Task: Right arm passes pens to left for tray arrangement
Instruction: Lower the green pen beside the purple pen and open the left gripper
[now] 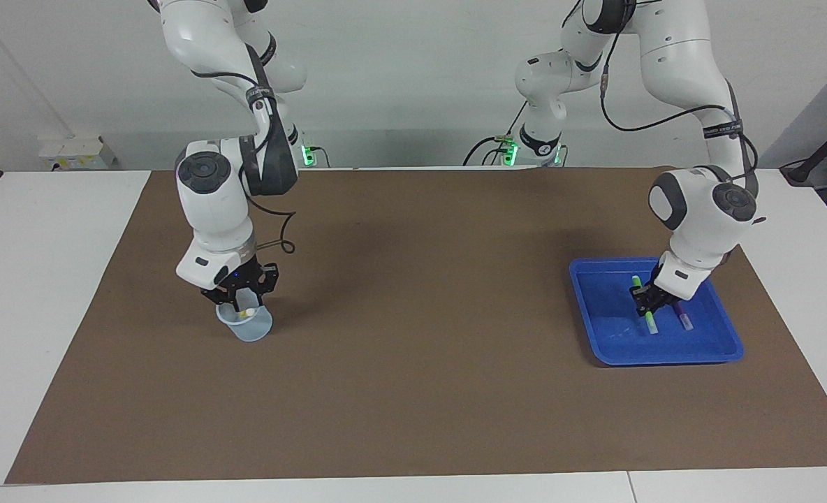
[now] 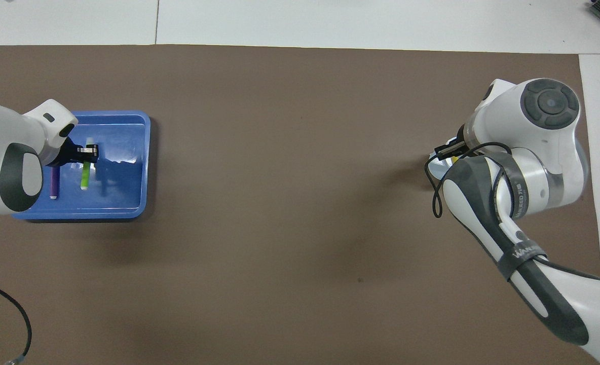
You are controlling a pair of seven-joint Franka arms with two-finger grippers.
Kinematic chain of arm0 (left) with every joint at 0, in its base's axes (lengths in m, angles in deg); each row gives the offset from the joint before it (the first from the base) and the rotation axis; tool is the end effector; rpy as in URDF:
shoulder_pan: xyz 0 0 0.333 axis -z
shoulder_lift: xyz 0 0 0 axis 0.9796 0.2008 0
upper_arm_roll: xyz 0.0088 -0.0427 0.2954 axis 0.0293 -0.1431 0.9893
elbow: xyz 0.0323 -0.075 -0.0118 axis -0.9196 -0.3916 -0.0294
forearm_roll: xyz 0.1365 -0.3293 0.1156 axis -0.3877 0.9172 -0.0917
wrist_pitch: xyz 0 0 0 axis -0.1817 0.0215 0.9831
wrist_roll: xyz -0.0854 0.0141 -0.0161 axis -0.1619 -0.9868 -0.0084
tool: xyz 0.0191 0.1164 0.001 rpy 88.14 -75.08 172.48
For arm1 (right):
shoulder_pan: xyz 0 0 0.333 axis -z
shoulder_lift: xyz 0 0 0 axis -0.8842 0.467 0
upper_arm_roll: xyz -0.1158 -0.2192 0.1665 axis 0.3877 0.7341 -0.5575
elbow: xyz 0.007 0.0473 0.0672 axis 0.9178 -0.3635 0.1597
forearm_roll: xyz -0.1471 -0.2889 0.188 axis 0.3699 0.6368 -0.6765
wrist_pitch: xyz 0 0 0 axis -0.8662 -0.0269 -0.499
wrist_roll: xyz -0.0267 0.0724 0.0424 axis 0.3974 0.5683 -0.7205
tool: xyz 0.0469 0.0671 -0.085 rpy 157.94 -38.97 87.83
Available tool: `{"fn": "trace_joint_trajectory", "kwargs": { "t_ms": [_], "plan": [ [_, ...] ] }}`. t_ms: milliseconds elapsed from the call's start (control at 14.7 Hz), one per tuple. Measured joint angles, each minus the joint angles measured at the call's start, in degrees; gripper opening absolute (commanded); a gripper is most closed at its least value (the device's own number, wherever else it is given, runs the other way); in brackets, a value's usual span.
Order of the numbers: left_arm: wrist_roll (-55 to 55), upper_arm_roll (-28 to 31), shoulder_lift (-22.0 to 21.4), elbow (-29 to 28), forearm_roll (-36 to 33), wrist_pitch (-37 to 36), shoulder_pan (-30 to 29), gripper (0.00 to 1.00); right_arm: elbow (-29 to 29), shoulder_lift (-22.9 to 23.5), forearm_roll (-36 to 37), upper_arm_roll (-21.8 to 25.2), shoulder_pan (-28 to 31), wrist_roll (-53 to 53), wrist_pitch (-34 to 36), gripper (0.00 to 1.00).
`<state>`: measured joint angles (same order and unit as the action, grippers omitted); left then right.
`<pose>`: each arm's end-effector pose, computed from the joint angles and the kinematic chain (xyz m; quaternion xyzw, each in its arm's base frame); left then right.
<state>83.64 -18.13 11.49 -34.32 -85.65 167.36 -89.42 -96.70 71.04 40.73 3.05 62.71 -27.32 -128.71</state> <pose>0.6039 0.0513 0.2995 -0.9993 -0.0075 -0.0357 0.0028 0.6050 0.0661 0.3750 0.9840 0.1647 0.0311 0.0601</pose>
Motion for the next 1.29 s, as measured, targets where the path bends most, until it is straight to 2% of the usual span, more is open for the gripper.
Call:
{"fn": "trace_joint_trajectory", "kwargs": {
  "t_ms": [68, 204, 750, 818, 1022, 1158, 1295],
  "plan": [
    [-0.88, 0.02, 0.1, -0.28, 0.0, 0.41, -0.54, 0.0, 0.02, 0.01, 0.0, 0.0, 0.0, 0.0, -0.09, 0.4],
    [-1.92, 0.06, 0.09, -0.34, 0.0, 0.62, -1.57, 0.0, 0.05, 0.02, 0.0, 0.0, 0.0, 0.0, -0.13, 0.33],
    [-2.29, -0.05, 0.09, -2.14, 0.0, 3.51, -2.16, 0.0, 0.7, 0.21, 0.21, 0.05, 0.0, 0.0, -0.4, 0.33],
    [-2.29, -0.01, 0.04, -2.67, 0.0, 4.56, -2.17, 0.28, 0.72, 0.3, 0.22, 0.05, 0.0, 0.0, -0.71, 0.35],
    [-2.29, 0.18, -0.12, -3.14, -0.01, 5.26, -2.29, 0.59, 0.75, 1.02, 0.23, 0.06, 0.0, 0.0, -2.03, 0.38],
    [-2.29, 0.25, -0.11, -3.34, -0.01, 5.26, -2.41, 0.59, 0.82, 1.36, 0.23, 0.06, 0.01, 0.0, -2.28, 0.37],
    [-2.29, 0.25, -0.12, -3.4, -0.01, 5.26, -2.43, 0.59, 0.93, 1.44, 0.23, 0.07, 0.01, 0.0, -2.29, 0.28]
  ]
}}
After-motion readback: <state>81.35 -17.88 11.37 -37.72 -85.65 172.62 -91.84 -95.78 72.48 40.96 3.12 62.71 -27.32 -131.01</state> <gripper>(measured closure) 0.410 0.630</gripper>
